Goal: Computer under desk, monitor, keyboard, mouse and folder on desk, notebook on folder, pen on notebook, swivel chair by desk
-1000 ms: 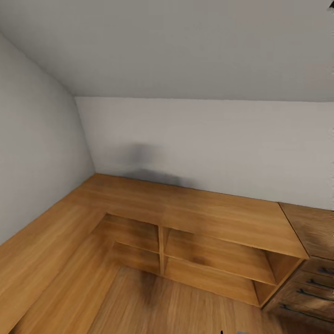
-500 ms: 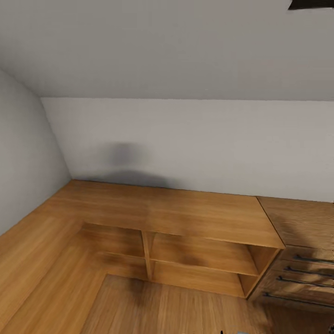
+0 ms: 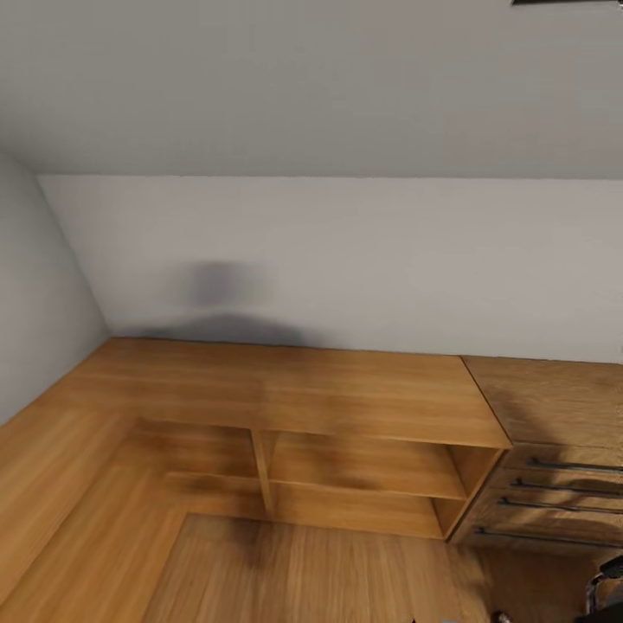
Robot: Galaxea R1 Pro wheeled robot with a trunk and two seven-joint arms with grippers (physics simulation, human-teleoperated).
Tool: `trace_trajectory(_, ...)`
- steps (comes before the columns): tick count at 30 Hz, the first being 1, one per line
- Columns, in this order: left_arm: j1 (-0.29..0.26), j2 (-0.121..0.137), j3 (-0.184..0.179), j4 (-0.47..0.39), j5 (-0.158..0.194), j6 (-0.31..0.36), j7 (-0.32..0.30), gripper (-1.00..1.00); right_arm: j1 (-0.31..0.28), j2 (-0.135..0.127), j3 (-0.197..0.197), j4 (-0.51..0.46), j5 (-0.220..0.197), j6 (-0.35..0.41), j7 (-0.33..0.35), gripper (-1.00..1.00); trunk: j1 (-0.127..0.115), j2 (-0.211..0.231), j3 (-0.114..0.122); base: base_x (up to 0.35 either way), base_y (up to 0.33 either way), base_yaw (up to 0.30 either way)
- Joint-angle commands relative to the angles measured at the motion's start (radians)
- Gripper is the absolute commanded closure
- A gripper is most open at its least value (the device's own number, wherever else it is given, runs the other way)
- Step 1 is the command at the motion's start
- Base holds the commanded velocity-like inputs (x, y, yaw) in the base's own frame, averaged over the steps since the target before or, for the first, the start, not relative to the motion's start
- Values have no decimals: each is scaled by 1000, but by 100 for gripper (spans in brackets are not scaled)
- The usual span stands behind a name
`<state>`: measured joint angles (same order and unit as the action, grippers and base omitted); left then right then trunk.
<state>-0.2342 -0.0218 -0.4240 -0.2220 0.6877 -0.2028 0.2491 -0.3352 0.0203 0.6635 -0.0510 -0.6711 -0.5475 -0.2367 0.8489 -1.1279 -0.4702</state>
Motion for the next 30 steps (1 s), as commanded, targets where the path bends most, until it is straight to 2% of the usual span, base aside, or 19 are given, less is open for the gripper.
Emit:
trace_trajectory(1, 0, 0, -9, 0, 7, -3, 6, -100, -1, 0, 8, 0, -2, -1, -7, -100, 0, -1, -2, 0, 192, -188)
trace_trajectory(6, 0, -1, -9, 0, 7, -3, 6, -100, -1, 0, 8, 0, -2, 0, -7, -100, 0, -1, -6, 0, 210, -236)
trace_trajectory(25, 0, -1, -9, 0, 7, -3, 6, -100, -1, 0, 10, 0, 6, -2, 0, -100, 0, -1, -5, 0, 7, -297)
trace_trajectory(30, 0, -1, -10, 0, 7, -4, 6, -100, -1, 0, 10, 0, 6, -2, 0, -100, 0, -1, -3, 185, 135, -299)
